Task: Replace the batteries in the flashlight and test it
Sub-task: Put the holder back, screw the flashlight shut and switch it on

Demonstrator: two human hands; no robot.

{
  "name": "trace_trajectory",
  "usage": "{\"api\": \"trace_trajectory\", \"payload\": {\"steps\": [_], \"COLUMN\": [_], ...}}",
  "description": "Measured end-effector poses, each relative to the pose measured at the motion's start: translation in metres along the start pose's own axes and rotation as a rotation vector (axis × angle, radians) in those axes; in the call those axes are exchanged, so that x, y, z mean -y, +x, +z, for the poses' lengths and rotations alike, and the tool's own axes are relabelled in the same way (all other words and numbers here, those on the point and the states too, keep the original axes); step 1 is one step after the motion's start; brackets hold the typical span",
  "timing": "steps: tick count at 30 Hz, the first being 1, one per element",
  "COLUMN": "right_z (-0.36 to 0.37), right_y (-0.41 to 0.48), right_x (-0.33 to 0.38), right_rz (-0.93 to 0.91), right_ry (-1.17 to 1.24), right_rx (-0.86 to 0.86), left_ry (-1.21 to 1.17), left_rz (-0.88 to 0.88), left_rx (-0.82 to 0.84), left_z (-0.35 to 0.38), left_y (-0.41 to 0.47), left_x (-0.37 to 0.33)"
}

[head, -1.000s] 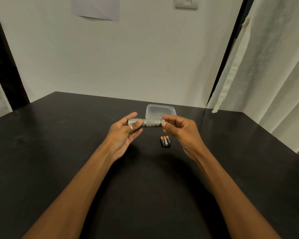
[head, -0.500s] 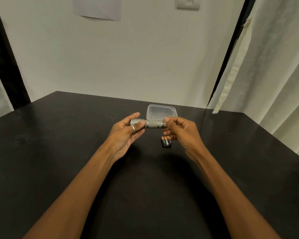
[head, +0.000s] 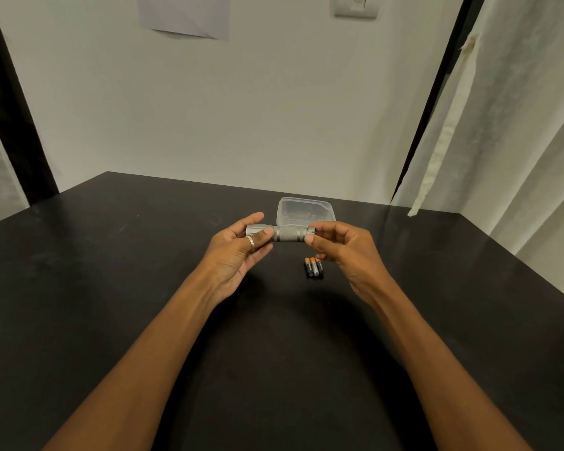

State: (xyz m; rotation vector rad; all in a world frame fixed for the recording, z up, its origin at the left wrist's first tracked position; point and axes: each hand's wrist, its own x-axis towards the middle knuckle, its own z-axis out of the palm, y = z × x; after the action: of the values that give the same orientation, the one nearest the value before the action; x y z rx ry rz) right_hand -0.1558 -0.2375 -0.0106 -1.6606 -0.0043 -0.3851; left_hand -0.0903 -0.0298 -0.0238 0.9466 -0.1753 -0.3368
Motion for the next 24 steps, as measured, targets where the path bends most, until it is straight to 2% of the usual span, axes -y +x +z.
{"api": "trace_trajectory", "payload": {"steps": [24], "right_z": [-0.0006], "right_y": [0.0005], "right_x": [0.0018], "right_rz": [-0.040], "right_ry": [-0.001], "right_rx": [-0.006], "left_ry": [0.008], "left_rz": [-0.005], "left_rx": [0.006], "left_z": [-0.0003], "left_y": [-0.0001], "left_x": [0.0000]}}
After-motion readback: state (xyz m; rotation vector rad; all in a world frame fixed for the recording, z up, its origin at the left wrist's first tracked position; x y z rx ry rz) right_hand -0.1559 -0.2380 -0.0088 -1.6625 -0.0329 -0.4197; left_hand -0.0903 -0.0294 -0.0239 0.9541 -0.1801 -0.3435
